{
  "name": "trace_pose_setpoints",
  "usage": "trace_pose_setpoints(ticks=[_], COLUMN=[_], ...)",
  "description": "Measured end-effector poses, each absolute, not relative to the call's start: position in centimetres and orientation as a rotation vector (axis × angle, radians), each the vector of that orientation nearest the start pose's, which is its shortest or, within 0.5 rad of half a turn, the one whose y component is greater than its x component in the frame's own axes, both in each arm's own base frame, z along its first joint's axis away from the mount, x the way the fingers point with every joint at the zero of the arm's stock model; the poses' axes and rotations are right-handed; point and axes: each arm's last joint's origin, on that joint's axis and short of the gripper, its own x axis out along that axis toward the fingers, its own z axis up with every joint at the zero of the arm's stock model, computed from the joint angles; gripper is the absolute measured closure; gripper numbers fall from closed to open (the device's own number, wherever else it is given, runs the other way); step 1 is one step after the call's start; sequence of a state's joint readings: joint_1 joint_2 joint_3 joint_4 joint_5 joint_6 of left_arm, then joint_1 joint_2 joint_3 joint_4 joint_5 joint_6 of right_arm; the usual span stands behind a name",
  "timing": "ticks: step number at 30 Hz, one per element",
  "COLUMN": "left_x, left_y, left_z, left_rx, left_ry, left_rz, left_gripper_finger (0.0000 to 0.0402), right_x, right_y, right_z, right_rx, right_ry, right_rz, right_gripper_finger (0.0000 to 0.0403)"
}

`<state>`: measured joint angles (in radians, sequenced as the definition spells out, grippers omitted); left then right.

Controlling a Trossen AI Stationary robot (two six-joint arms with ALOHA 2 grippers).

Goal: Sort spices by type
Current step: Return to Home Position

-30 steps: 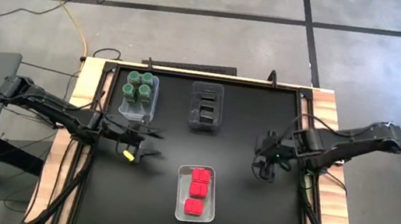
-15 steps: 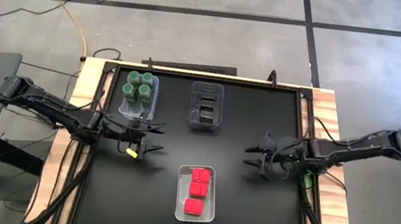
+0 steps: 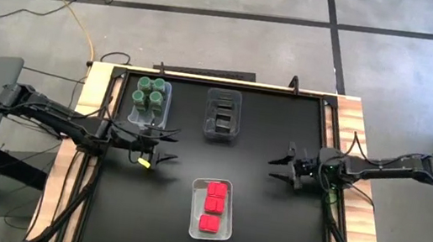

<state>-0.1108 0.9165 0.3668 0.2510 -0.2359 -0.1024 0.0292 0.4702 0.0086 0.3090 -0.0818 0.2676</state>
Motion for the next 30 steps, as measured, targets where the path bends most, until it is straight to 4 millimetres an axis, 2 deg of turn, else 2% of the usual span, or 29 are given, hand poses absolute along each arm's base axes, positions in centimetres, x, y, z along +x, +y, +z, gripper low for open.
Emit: trace_pose_setpoints(ticks=[3,16,22,30], left_x=[19.1,19.1,19.1,19.1], left_y=[-1.4,-1.4,-1.4,-1.4], left_z=[20.8,20.8,20.7,20.9], left_rx=[-0.053,-0.088,-0.088,-0.143], left_ry=[0.287,0.284,0.29,0.264], left_rz=[0.145,0.159,0.16,0.165], left_gripper_finger=[0.0143,0.0143,0.0143,0.0143], right_x=[12.3,10.5,9.7,9.7], right_y=[0.7,0.7,0.7,0.7], right_z=[15.4,17.9,17.6,17.3], right_rx=[0.257,0.2,0.206,0.192], right_ry=[0.167,-0.113,-0.093,-0.062], right_rz=[0.103,0.137,0.137,0.133], right_gripper_finger=[0.0158,0.0158,0.0158,0.0158])
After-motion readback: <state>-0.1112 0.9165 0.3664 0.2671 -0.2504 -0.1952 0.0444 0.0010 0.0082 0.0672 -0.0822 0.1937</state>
